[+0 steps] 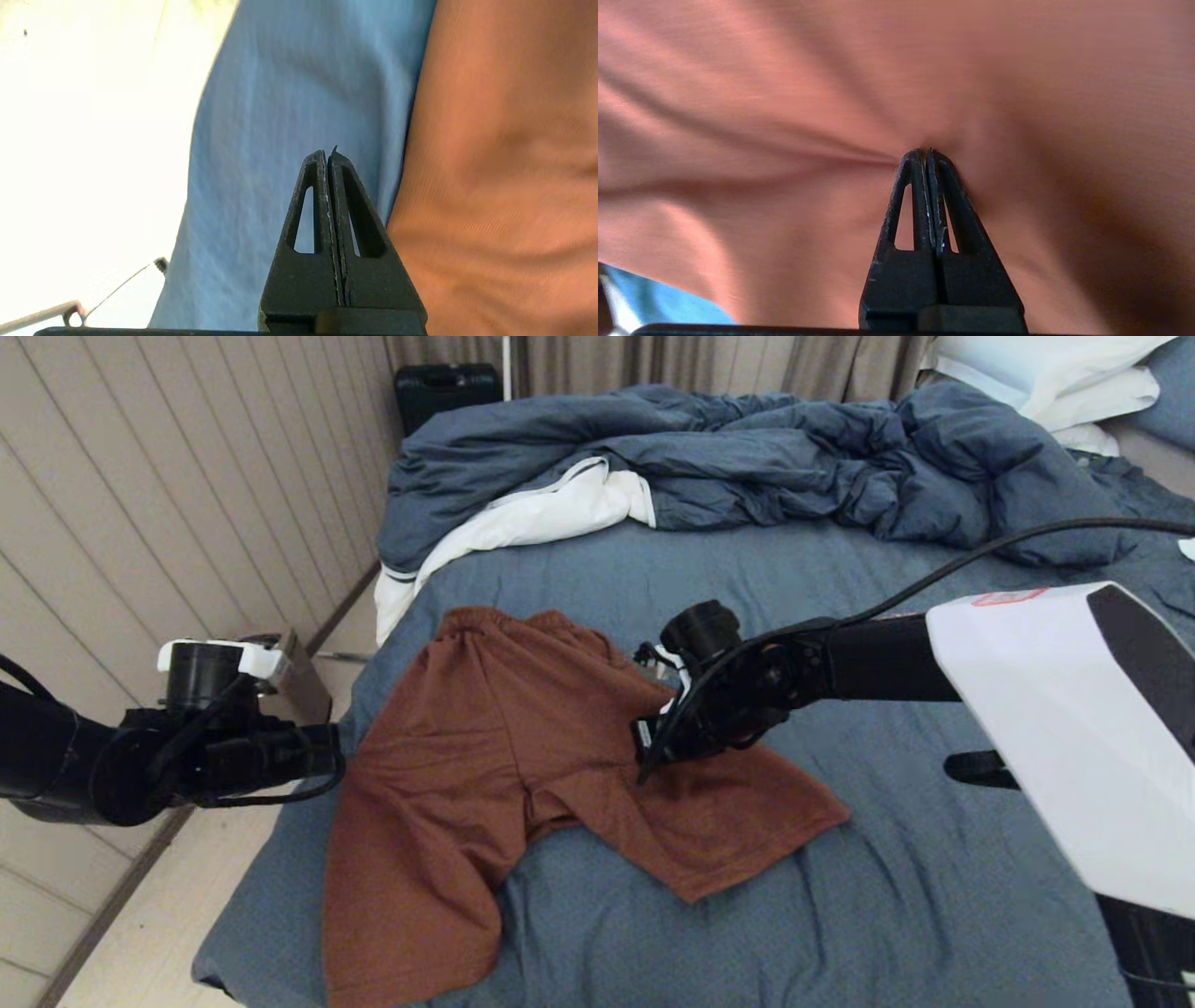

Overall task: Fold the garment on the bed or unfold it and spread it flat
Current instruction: Unford the brown shorts

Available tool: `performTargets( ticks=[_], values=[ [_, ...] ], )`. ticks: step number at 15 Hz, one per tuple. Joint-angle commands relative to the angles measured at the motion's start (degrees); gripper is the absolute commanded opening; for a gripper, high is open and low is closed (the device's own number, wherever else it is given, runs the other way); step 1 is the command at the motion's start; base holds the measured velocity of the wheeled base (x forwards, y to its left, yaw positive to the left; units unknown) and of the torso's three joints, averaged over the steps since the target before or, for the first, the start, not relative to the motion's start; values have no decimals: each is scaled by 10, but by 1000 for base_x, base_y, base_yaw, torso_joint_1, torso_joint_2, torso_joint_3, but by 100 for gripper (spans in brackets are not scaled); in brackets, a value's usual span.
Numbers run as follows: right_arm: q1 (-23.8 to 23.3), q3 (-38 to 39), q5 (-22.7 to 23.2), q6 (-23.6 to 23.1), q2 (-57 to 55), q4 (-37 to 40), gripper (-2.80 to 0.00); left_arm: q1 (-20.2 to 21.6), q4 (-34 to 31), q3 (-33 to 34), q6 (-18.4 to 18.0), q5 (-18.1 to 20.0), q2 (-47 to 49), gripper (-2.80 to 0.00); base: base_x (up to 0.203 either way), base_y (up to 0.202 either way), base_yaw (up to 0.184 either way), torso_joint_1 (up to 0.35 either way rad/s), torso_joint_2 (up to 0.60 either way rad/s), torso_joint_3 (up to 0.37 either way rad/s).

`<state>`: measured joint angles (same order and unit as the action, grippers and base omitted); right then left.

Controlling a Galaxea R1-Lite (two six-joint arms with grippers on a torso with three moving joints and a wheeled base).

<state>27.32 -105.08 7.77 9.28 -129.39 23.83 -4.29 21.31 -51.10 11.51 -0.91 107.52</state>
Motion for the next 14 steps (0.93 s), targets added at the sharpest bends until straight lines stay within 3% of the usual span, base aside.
performTargets(
  ticks=[1,5,8,11,14],
  values=[
    [-22,14,0,-3,24,1,-280,15,-8,-32,1,5,7,-280,0,0,0,0,0,0],
    [-33,29,1,-3,49,0,-280,1,-30,-27,11,9,-36,-280,0,0,0,0,0,0],
    [-24,41,2,-3,71,0,-280,-76,-91,-21,32,13,-115,-280,0,0,0,0,0,0],
    [2,86,3,-3,101,-18,-280,-159,-171,-13,79,31,-164,-280,0,0,0,0,0,0],
    [23,140,3,-5,115,-68,-280,-182,-185,44,88,42,-159,-280,0,0,0,0,0,0]
  ],
)
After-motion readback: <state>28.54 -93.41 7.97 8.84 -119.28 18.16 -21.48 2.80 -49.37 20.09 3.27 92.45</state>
